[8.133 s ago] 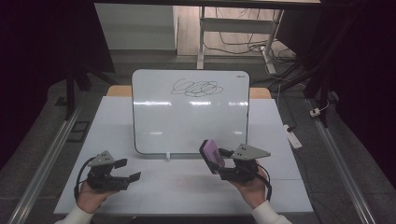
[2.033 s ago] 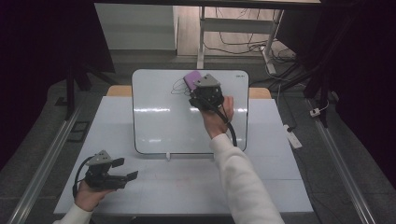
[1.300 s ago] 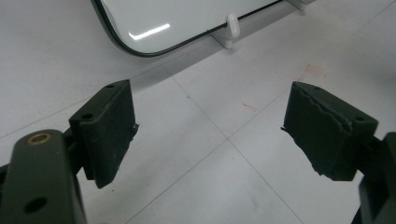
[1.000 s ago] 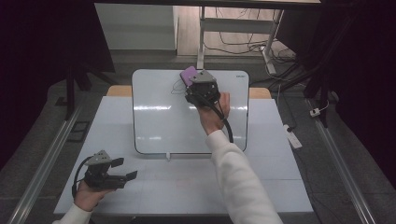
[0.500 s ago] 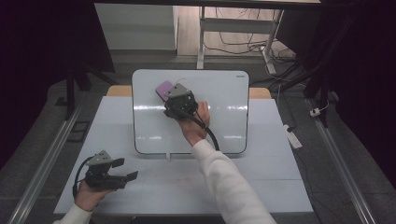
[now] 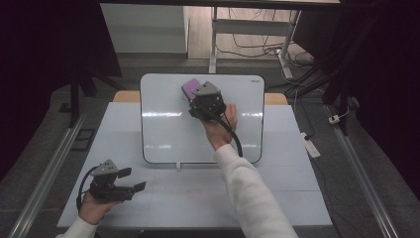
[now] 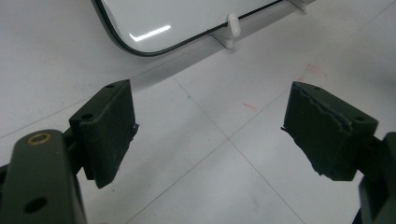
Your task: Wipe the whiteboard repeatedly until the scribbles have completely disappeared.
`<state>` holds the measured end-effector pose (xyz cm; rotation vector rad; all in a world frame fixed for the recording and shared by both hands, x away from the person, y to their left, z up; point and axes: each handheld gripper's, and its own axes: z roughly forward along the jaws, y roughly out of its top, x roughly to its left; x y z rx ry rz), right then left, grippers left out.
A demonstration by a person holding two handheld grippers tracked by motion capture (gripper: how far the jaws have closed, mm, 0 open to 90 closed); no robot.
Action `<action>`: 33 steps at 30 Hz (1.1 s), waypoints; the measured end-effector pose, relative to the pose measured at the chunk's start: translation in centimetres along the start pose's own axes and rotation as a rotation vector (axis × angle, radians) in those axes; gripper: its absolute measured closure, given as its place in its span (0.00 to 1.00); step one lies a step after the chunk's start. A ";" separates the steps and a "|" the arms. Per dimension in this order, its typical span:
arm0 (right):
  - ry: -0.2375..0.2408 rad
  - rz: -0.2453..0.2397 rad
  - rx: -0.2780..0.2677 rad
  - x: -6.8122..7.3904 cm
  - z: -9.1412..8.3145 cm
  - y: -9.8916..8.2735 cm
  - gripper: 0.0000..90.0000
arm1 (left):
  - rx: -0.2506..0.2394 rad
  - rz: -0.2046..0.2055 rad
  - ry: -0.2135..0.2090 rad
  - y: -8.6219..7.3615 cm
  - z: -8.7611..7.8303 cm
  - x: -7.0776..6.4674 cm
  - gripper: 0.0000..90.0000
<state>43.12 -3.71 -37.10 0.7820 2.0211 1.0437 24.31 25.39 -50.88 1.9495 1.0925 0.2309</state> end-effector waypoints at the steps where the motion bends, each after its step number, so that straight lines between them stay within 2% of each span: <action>1: -0.015 0.002 0.001 -0.5 -0.1 0.0 0.45 | 0.001 0.000 0.000 0.0 0.0 0.0 0.20; 3: -0.042 0.004 0.005 -1.4 -0.3 0.0 0.45 | 0.002 0.001 -0.002 0.0 0.0 0.0 0.20; 7: -0.059 0.028 0.005 -2.4 -0.5 0.1 0.45 | -0.001 0.001 0.002 0.0 0.0 0.0 0.20; 12: -0.070 0.016 0.013 -1.9 -0.2 0.5 0.45 | -0.002 0.000 0.004 0.0 0.0 0.0 0.20; 15: -0.043 0.002 0.020 -1.1 0.1 1.0 0.45 | -0.004 0.000 0.005 0.0 -0.1 0.0 0.20; 21: 0.041 -0.057 0.035 2.2 1.0 1.3 0.45 | -0.001 -0.001 0.006 -0.1 0.0 0.1 0.20; 25: 0.104 -0.059 0.047 3.7 1.3 1.2 0.45 | 0.001 0.000 0.006 0.0 0.0 0.1 0.20; 28: 0.125 -0.060 0.052 4.0 1.3 1.2 0.45 | 0.002 0.001 0.004 -0.1 0.0 0.1 0.20; 30: 0.140 -0.044 0.055 3.6 1.3 1.2 0.45 | 0.000 0.001 0.006 -0.1 0.0 0.1 0.20; 33: 0.104 -0.039 0.048 2.9 1.1 1.4 0.45 | 0.000 -0.001 0.005 -0.1 -0.1 0.2 0.20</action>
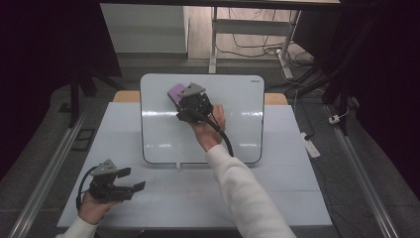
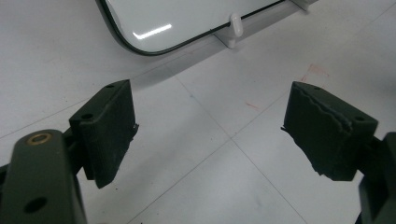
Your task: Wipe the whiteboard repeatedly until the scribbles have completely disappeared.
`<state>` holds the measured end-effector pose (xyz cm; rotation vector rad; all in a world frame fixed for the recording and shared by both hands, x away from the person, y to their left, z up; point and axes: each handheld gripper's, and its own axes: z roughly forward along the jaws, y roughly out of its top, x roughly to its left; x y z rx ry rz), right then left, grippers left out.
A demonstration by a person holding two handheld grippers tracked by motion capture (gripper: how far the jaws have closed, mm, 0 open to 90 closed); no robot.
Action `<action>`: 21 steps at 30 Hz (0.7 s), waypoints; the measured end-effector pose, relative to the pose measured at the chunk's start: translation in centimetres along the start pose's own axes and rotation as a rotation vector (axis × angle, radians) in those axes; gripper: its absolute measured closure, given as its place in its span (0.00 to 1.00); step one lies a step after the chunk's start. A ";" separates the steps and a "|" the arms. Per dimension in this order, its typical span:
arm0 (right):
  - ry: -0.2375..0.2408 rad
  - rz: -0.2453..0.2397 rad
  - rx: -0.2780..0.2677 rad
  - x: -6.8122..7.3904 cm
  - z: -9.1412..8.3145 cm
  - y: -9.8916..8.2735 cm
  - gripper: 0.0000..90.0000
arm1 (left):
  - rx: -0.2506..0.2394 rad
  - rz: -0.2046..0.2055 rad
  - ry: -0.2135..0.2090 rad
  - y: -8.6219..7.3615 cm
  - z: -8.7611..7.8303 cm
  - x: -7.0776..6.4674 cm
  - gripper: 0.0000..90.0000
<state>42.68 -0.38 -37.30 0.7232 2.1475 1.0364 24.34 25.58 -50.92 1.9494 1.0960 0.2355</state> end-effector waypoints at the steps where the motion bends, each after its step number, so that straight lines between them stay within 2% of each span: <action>1: -0.016 0.009 -0.001 -0.4 -0.2 0.1 0.45 | 0.000 0.000 0.000 0.0 0.0 0.0 0.20; 7: -0.127 0.066 0.007 -4.0 -1.5 0.1 0.45 | -0.004 -0.002 0.001 0.0 -0.1 0.0 0.20; 9: -0.139 0.076 0.011 -4.9 -1.9 -0.1 0.45 | -0.003 -0.002 0.000 0.0 -0.1 0.0 0.20; 11: -0.141 0.080 0.016 -5.0 -1.9 -0.1 0.45 | -0.002 -0.001 -0.001 0.1 -0.1 0.0 0.20; 12: -0.149 0.070 0.019 -4.8 -1.9 -0.1 0.45 | -0.004 0.001 0.000 0.1 -0.1 -0.1 0.20; 15: -0.119 0.053 0.032 -3.6 -1.3 0.1 0.45 | -0.004 0.001 -0.001 0.1 -0.1 -0.1 0.20; 21: -0.042 -0.031 0.042 0.6 0.0 -0.1 0.45 | -0.004 0.000 0.002 0.0 -0.1 0.0 0.20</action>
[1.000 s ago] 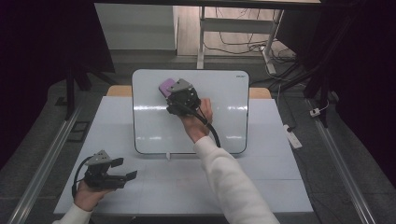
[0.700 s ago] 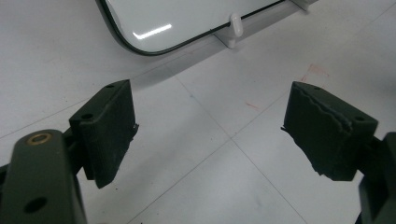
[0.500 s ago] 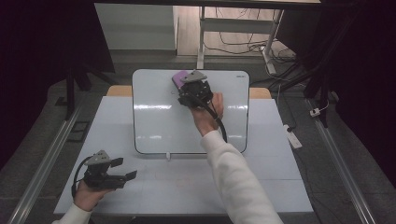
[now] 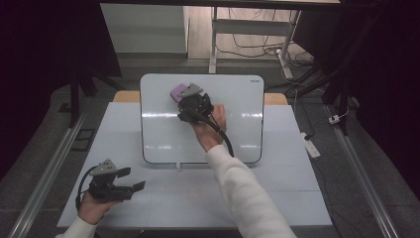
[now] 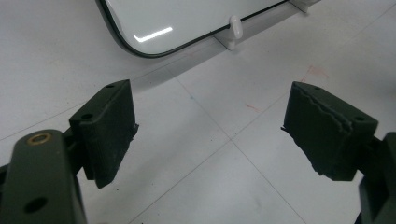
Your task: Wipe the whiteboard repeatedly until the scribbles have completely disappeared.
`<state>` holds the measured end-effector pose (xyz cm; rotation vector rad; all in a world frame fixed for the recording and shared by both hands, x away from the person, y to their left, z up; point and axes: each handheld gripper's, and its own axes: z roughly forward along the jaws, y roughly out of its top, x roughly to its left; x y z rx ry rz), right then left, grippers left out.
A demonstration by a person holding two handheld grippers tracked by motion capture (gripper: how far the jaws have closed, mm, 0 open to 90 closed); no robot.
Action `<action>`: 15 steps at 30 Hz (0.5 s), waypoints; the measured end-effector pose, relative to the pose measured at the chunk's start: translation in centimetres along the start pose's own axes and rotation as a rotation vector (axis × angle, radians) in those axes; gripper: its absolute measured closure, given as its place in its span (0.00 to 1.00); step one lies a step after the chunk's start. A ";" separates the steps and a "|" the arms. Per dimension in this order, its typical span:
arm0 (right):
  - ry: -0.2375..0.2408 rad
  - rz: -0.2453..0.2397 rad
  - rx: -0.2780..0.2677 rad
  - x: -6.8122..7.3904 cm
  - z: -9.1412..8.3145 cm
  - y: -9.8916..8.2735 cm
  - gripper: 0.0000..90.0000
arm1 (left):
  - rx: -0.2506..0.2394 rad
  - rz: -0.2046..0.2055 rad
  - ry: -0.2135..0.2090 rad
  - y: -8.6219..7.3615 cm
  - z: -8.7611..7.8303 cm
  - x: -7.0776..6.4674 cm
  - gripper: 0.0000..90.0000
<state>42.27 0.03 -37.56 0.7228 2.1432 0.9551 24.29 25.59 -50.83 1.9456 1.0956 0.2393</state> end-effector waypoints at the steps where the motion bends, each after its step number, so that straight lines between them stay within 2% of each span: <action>1: 0.015 -0.005 0.000 0.6 0.1 -0.2 0.45 | 0.001 0.000 0.000 0.0 0.0 0.0 0.20; 4: 0.027 -0.044 0.006 2.0 0.2 -0.7 0.45 | 0.003 0.004 -0.001 0.0 0.1 0.0 0.20; 7: 0.047 -0.040 0.003 2.0 0.1 -1.0 0.45 | 0.002 0.005 0.001 0.0 0.1 -0.1 0.20; 9: 0.059 -0.022 0.008 1.6 0.0 -1.1 0.45 | 0.002 0.004 0.002 0.0 0.1 0.0 0.20; 11: 0.039 -0.018 0.008 1.1 -0.3 -1.2 0.45 | 0.002 0.003 0.000 0.0 0.1 0.0 0.20; 15: 0.003 0.044 -0.007 -1.4 -1.0 -1.7 0.45 | 0.000 0.002 0.000 0.0 0.0 0.0 0.20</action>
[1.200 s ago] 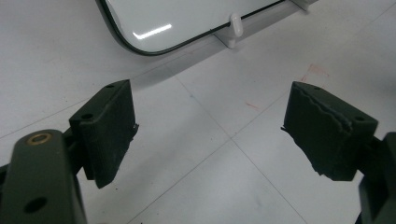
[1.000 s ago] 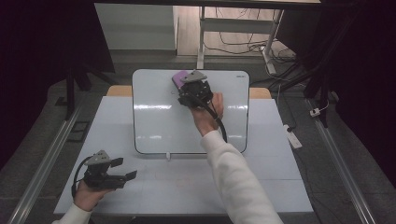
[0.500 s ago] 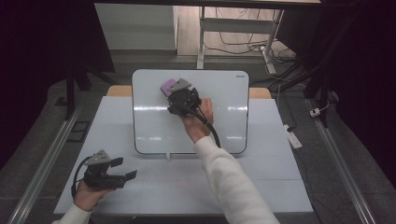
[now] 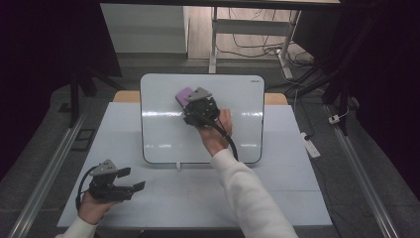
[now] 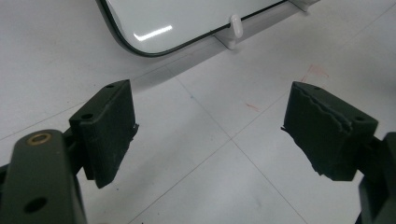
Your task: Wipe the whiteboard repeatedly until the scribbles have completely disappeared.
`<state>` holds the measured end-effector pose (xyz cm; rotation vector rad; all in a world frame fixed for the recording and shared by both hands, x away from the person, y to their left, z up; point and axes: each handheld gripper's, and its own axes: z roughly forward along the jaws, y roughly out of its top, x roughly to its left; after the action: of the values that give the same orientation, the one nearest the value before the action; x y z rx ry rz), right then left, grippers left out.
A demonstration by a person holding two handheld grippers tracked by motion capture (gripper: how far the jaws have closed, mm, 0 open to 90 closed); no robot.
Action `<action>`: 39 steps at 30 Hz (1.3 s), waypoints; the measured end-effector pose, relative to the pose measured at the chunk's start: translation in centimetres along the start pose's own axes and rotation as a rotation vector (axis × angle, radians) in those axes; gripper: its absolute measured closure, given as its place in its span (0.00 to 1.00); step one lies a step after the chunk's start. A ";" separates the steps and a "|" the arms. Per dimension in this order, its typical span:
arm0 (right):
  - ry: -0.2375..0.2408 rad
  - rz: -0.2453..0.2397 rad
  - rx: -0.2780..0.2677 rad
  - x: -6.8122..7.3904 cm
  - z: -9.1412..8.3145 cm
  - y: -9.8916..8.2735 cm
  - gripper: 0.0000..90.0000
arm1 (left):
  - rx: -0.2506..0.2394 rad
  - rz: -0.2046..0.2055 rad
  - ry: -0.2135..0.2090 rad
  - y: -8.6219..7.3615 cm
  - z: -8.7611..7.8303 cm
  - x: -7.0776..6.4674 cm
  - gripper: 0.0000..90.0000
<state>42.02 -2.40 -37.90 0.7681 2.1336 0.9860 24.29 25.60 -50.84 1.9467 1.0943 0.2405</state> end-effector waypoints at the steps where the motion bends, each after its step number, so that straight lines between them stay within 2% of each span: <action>1: -0.015 0.012 -0.003 -0.8 -0.3 -0.1 0.45 | 0.000 -0.001 0.000 0.0 0.0 0.0 0.20; 6: -0.112 0.057 -0.011 -4.7 -1.7 -1.0 0.45 | 0.002 0.000 -0.002 0.0 0.0 0.0 0.20; 8: -0.132 0.098 -0.014 -6.4 -2.3 -1.7 0.45 | 0.003 -0.001 -0.001 0.0 0.1 0.0 0.20; 10: -0.163 0.117 -0.013 -7.8 -3.0 -2.5 0.45 | 0.003 -0.001 0.000 0.0 0.1 0.0 0.20; 14: -0.205 0.155 -0.007 -9.8 -4.2 -4.1 0.45 | 0.005 0.001 -0.001 0.1 0.2 0.0 0.20; 17: -0.211 0.172 -0.003 -10.7 -4.8 -4.9 0.45 | 0.007 0.002 -0.001 0.1 0.3 -0.1 0.20; 21: -0.176 0.175 -0.035 -10.5 -5.5 -5.2 0.45 | 0.009 0.001 0.001 0.1 0.3 -0.1 0.20; 24: -0.143 0.150 -0.068 -9.6 -6.6 -5.2 0.45 | 0.006 -0.001 0.003 0.2 0.3 -0.1 0.20; 27: -0.089 0.145 -0.085 -8.7 -7.4 -5.8 0.45 | 0.009 0.000 0.004 0.2 0.4 0.0 0.20; 33: 0.022 0.128 -0.088 -7.2 -9.1 -8.5 0.45 | 0.002 0.002 0.004 0.2 0.3 -0.1 0.20; 39: 0.109 0.130 -0.071 -6.0 -10.8 -12.3 0.45 | 0.004 0.009 -0.003 0.3 0.4 -0.1 0.20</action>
<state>34.72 -17.98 -40.52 0.8438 2.1498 1.1892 24.61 25.20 -50.88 1.9550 1.0856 0.2403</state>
